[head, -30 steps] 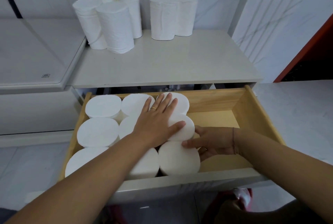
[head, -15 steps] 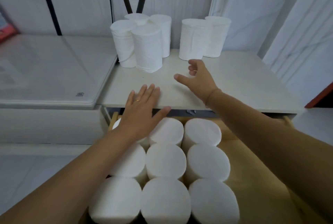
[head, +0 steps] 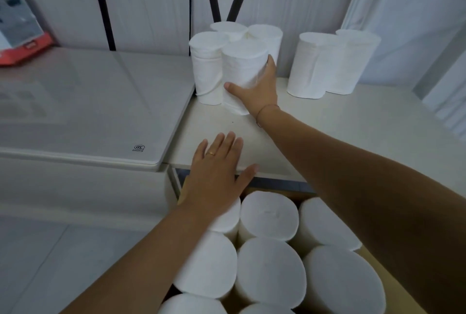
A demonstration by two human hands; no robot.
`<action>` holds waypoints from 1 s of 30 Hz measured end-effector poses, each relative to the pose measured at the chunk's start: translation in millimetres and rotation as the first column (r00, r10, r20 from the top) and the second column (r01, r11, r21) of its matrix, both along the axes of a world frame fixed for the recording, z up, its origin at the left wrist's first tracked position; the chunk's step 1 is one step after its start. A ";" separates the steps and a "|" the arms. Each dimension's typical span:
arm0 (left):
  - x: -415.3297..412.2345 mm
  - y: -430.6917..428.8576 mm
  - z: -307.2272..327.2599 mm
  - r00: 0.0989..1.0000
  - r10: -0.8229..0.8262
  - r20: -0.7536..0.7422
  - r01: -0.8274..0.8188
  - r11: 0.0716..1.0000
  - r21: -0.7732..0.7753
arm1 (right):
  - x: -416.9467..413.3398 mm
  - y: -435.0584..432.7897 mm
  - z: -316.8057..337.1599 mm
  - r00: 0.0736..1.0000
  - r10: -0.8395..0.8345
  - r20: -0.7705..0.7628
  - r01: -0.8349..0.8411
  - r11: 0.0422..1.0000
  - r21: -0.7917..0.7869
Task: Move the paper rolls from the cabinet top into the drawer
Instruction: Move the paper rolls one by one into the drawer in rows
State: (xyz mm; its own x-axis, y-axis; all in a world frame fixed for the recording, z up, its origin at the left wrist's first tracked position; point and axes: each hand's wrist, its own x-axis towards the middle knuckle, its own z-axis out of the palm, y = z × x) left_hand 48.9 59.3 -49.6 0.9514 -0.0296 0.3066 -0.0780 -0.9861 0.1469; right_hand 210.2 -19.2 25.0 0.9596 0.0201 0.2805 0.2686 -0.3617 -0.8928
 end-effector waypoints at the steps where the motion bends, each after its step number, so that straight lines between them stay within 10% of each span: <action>1: -0.1 0.0 0.1 1.000 -0.004 0.003 0.004 1.000 -0.003 | 0.9 0.6 0.1 1.000 -0.008 -0.004 0.008 1.000 -0.013; 7: -1.6 2.9 3.2 1.000 -0.014 -0.028 0.013 1.000 -0.008 | -26.3 -17.9 -0.9 0.999 -0.015 0.028 0.017 0.997 -0.077; 13: -24.5 -19.6 30.7 0.977 -0.145 -0.157 0.052 0.873 -0.485 | -99.2 -98.9 -5.0 1.000 -0.010 0.013 0.011 1.000 -0.029; 20: -61.4 -143.9 73.8 0.865 -0.495 0.080 0.176 0.151 -0.973 | -197.6 -196.8 11.7 0.998 0.003 -0.055 -0.009 0.994 -0.105; 30: -61.3 -234.0 62.4 0.891 -0.453 -0.040 0.035 0.156 -0.987 | -253.9 -292.8 9.4 0.933 0.135 -0.334 -0.031 0.953 0.300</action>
State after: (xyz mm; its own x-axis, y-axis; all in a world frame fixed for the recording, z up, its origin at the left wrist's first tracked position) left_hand -12.4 -174.7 12.7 0.9853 -0.1665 0.0382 -0.0370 0.0105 0.9993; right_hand -43.7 -312.0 34.4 0.9953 0.0735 -0.0634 -0.0584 -0.0679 -0.9960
